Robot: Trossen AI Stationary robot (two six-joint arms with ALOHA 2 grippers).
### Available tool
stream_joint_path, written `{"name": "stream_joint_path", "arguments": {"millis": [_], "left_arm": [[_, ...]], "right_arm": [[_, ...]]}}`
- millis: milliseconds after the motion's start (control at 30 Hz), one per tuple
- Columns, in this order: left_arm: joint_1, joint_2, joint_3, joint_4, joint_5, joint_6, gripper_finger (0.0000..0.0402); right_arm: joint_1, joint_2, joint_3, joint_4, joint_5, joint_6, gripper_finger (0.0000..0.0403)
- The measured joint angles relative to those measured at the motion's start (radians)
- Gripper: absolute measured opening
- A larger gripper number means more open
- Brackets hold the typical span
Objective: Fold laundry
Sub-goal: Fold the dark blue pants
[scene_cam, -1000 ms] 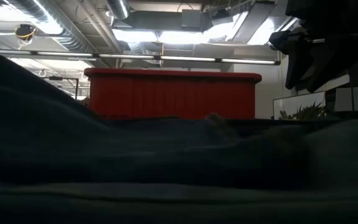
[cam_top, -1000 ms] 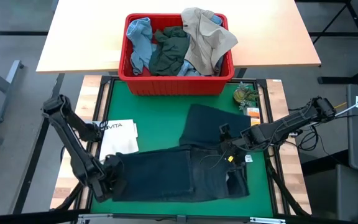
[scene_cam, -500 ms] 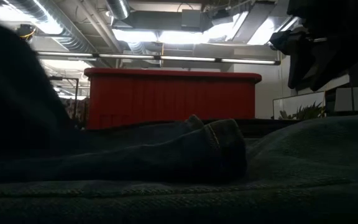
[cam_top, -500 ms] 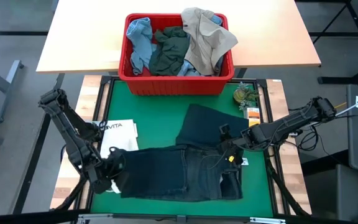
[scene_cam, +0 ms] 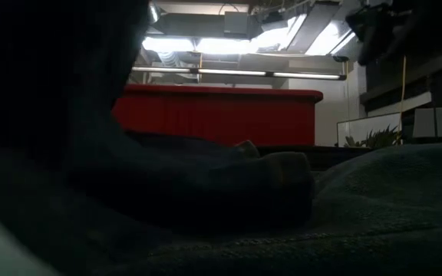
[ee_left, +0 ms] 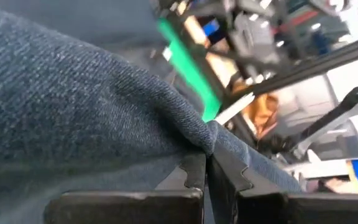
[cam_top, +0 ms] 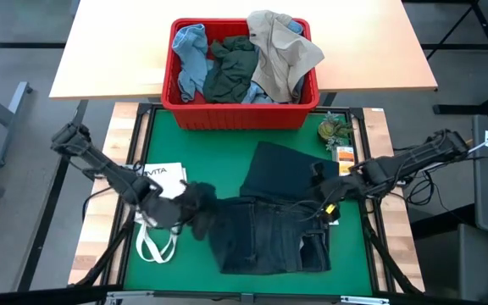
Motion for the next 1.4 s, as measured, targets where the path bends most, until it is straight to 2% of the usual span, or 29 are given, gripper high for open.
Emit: {"name": "stream_joint_path", "arguments": {"millis": [100,300,500,733,900,1000,1167,1400], "left_arm": [[0.071,0.043,0.0,0.151,0.053,0.124,0.0],[0.173,0.181,0.0,0.495,0.254,0.315,0.0],[0.229,0.342,0.002,0.707,0.39,0.327,0.0],[0.269,0.489,0.002,0.908,0.456,0.327,0.0],[0.277,0.567,0.046,0.929,0.449,0.368,0.0],[0.277,0.627,0.107,0.927,0.447,0.421,0.0],[0.276,0.747,0.25,0.928,0.469,0.507,0.0],[0.279,0.911,0.465,0.894,0.537,0.553,0.0]], "right_arm": [[0.0,-0.049,0.0,0.0,0.02,0.0,0.0172],[-0.001,-0.129,0.0,0.0,0.053,0.0,0.0172],[-0.001,-0.168,0.0,0.0,0.059,0.0,0.0172],[-0.001,-0.169,0.0,0.002,0.059,0.0,0.0172],[-0.001,-0.169,0.0,0.021,0.059,0.002,0.0172],[-0.001,-0.163,0.0,0.09,0.058,0.049,0.0172],[-0.001,-0.156,0.0,0.175,0.033,0.09,0.0172],[-0.001,-0.155,0.0,0.168,0.015,0.092,0.0172]]}}
